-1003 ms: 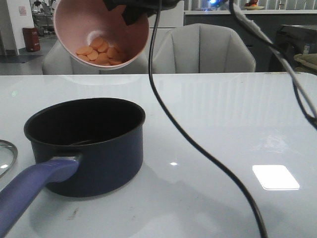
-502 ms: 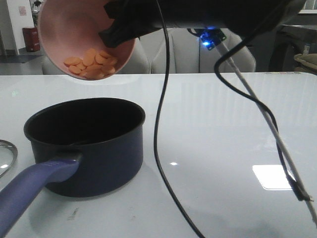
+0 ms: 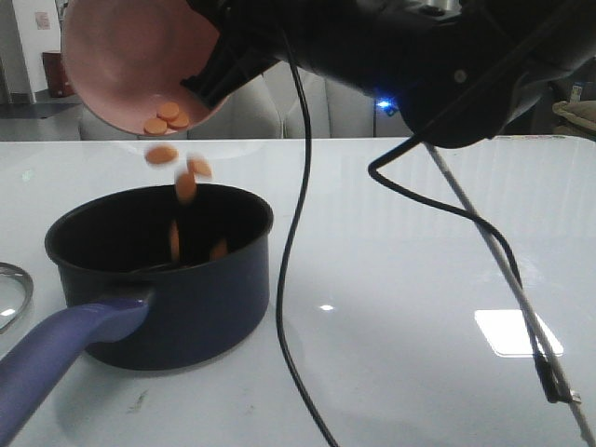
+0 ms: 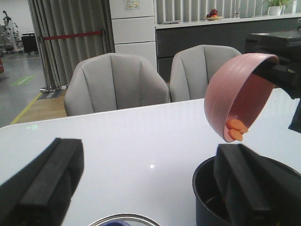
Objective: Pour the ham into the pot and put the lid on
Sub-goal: 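Tilt the bowl with the right gripper to pour carrot slices into pot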
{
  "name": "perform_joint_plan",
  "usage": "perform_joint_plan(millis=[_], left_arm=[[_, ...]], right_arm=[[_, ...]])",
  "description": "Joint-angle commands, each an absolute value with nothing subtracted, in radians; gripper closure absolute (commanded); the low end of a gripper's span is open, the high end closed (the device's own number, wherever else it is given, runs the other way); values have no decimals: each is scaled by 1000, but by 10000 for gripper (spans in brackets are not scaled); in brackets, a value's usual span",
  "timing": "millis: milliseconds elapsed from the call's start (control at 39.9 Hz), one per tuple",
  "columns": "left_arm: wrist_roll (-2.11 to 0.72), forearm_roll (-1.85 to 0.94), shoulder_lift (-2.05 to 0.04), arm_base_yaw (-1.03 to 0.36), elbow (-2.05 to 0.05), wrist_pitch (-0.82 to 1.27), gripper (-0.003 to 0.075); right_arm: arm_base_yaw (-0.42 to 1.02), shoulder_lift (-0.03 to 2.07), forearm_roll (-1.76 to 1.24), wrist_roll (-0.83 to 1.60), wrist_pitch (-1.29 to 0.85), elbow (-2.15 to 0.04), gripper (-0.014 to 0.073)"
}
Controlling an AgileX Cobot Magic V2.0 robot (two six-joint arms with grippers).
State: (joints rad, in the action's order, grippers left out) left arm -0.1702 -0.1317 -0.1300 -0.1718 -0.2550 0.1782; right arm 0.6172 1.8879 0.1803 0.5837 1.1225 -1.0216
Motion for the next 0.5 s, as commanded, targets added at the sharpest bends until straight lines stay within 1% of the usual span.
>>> perform_joint_plan(millis=[0,100,401,476], left_arm=[[-168,-134,-139,-179,-280,100,112],[-168,-134,-139,-179,-280,100,112],[-168,-134,-139,-179,-280,100,112],[-168,-134,-139,-179,-280,100,112]], right_arm=[[618,1834,181,604,1300,-1046,454],[618,1835,159,578,1269,-1046,454],[618,1833,61,99,1105,-1046,454],[618,1820,38,0,992,-1046,454]])
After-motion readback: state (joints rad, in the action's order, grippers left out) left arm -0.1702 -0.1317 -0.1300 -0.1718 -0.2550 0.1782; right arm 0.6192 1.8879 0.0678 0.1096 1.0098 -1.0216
